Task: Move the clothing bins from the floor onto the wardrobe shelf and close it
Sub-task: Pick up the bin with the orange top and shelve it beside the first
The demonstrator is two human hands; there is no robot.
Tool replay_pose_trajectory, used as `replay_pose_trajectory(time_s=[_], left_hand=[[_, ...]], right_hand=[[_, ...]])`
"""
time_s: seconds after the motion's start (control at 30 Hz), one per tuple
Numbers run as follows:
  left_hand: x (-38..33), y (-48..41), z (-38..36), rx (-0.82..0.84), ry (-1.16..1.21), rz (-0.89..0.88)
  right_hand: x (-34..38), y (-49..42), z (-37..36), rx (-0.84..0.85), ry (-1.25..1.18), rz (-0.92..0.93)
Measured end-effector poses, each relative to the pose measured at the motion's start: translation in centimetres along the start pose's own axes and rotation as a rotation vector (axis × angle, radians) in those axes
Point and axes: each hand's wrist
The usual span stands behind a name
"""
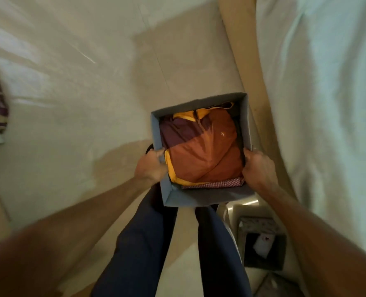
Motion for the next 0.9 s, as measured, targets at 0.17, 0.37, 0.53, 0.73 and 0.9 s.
replay_pose_trajectory(time_s=[0.17, 0.37, 0.53, 0.73, 0.9], left_hand=[[-7.4, 9.7, 7.9, 0.015, -0.140, -0.129], [-16.1, 21.2, 15.1, 0.069, -0.249, -0.324], [-21.8, 28.0, 16.5, 0.094, -0.296, -0.528], [-27.8, 31.9, 15.1, 0.212, -0.462, -0.823], [-32.0, 35.8, 11.7, 0.371, -0.703, -1.084]], right_hand=[[0.1, 11.9, 9.1, -0.030, -0.099, -0.102], [-0.9, 25.5, 20.8, -0.154, -0.266, -0.214], [-3.2, 35.4, 25.5, -0.296, -0.334, -0.336], [-4.2, 45.8, 24.8, -0.492, -0.544, -0.663], [-3.1, 53.3, 19.2, -0.533, -0.767, -1.008]])
Point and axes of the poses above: each hand's wrist, its own y-axis away from the middle knuckle, its own z-axis out of the back of the hand, x = y × z, and after that the axes turned 13 degrees about -z, right-handed
